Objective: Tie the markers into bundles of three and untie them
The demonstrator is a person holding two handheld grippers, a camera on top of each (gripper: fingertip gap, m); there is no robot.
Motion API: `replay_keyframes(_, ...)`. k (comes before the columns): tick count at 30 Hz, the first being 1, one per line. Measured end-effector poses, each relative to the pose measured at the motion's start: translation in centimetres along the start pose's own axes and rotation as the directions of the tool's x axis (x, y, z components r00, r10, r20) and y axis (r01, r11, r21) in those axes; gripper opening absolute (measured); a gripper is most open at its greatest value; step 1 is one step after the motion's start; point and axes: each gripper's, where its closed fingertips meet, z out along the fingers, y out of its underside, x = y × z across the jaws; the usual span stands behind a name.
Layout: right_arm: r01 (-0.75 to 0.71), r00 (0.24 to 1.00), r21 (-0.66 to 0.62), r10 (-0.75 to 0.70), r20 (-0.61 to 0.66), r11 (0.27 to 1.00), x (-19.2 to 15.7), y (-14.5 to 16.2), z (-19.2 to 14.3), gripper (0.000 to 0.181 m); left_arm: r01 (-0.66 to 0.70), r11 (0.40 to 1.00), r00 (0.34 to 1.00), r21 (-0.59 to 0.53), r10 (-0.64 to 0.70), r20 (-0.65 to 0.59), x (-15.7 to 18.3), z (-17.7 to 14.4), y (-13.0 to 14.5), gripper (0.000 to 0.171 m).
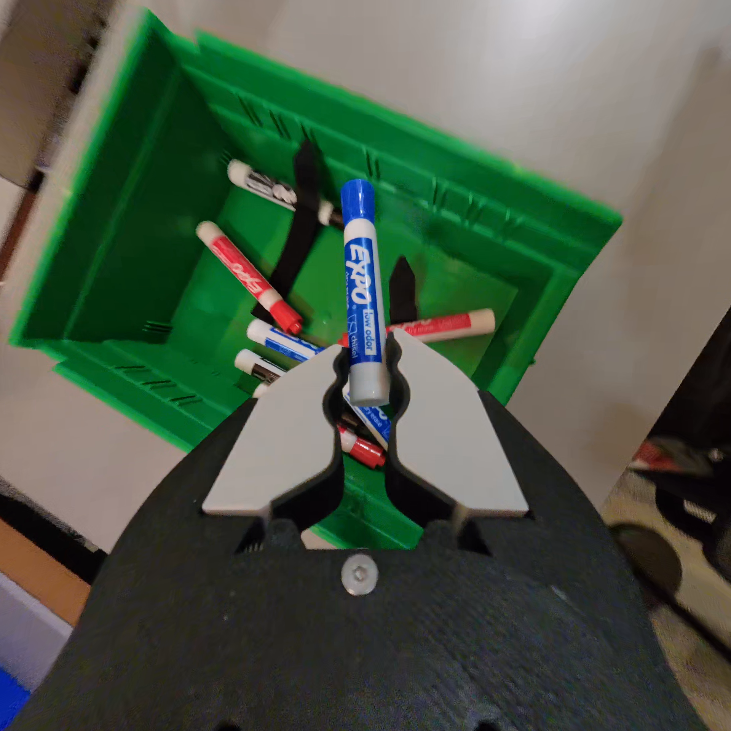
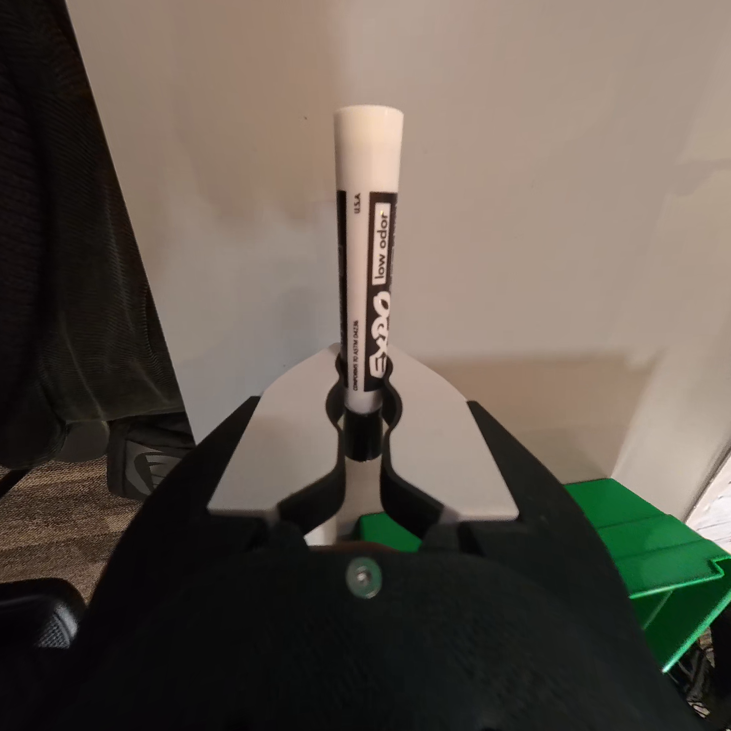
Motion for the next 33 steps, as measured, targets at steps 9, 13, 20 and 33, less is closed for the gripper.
replay_keyframes(9, -0.087, 0.99, 0.036, 0.082, 0.115, 0.996, -0.7, 0.7, -0.1, 0.014, 0.167, 0.942, 0.985, 0.289, -0.174, -0.001, 7.6, -5.9, -7.6, 0.021)
replay_keyframes(13, -0.062, 0.983, 0.057, 0.051, 0.176, 0.996, -2.2, -0.4, -0.4, 0.014, 0.198, 0.949, 0.969, 0.246, -0.152, -0.195, 15.3, -3.4, -9.8, 0.021)
replay_keyframes(20, -0.035, 0.97, 0.07, 0.017, 0.243, 0.997, -4.2, -1.3, -0.6, 0.014, 0.174, 0.97, 0.872, 0.17, -0.071, -0.484, 25.1, 1.6, -11.7, 0.021)
replay_keyframes(33, 0.036, 0.956, 0.022, -0.041, 0.291, 0.999, -6.1, -1.3, 0.9, 0.015, 0.098, 0.987, 0.816, 0.13, -0.005, -0.578, 28.2, 6.4, -13.6, 0.021)
